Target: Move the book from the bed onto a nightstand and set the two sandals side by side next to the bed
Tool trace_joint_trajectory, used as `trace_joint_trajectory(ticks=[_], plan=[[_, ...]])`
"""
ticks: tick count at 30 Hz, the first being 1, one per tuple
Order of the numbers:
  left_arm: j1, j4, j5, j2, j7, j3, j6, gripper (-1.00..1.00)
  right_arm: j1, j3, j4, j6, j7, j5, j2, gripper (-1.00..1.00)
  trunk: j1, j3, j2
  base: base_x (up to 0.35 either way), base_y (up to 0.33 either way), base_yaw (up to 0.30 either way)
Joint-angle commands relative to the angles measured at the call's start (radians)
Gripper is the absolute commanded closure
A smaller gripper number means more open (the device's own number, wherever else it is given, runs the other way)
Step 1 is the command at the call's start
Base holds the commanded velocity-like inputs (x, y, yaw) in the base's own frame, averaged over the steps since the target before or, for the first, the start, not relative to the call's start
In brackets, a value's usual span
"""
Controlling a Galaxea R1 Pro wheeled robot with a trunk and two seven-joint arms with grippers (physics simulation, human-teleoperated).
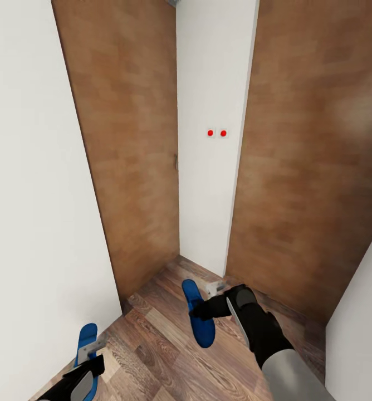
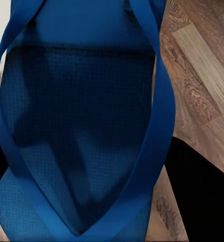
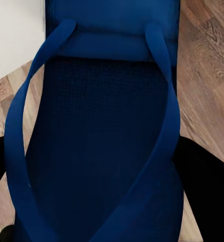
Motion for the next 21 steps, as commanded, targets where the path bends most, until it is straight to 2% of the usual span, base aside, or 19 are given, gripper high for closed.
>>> trace_joint_trajectory(ticks=[1, 7, 11, 17, 21], plan=[[0.0, 0.009, 0.0, -0.001, 0.002, 0.004, -0.003, 1.0, 0.011, 0.0, -0.001, -0.009, 0.007, 0.006, -0.006, 1.0, -0.004, 0.002, 0.006, 0.0, 0.0, 0.0], [0.007, 0.065, 0.002, -0.001, 0.001, 0.003, -0.065, 1.0, 0.075, -0.002, 0.035, -0.096, 0.006, 0.004, -0.042, 1.0, -0.027, 0.021, 0.048, 0.0, 0.0, 0.0], [0.01, 0.074, 0.003, -0.002, 0.0, 0.003, -0.077, 1.0, 0.091, -0.002, 0.08, -0.15, 0.002, 0.005, -0.05, 1.0, -0.042, 0.033, 0.076, 0.0, 0.0, 0.0], [0.014, 0.078, 0.006, -0.003, 0.001, 0.004, -0.095, 1.0, 0.107, -0.003, 0.136, -0.19, -0.039, 0.002, -0.053, 1.0, -0.065, 0.052, 0.118, 0.0, 0.0, 0.0], [0.021, 0.079, 0.006, -0.004, 0.0, 0.005, -0.102, 1.0, 0.13, -0.005, 0.179, -0.268, -0.05, 0.0, -0.056, 1.0, -0.081, 0.065, 0.146, 0.0, 0.0, 0.0]])
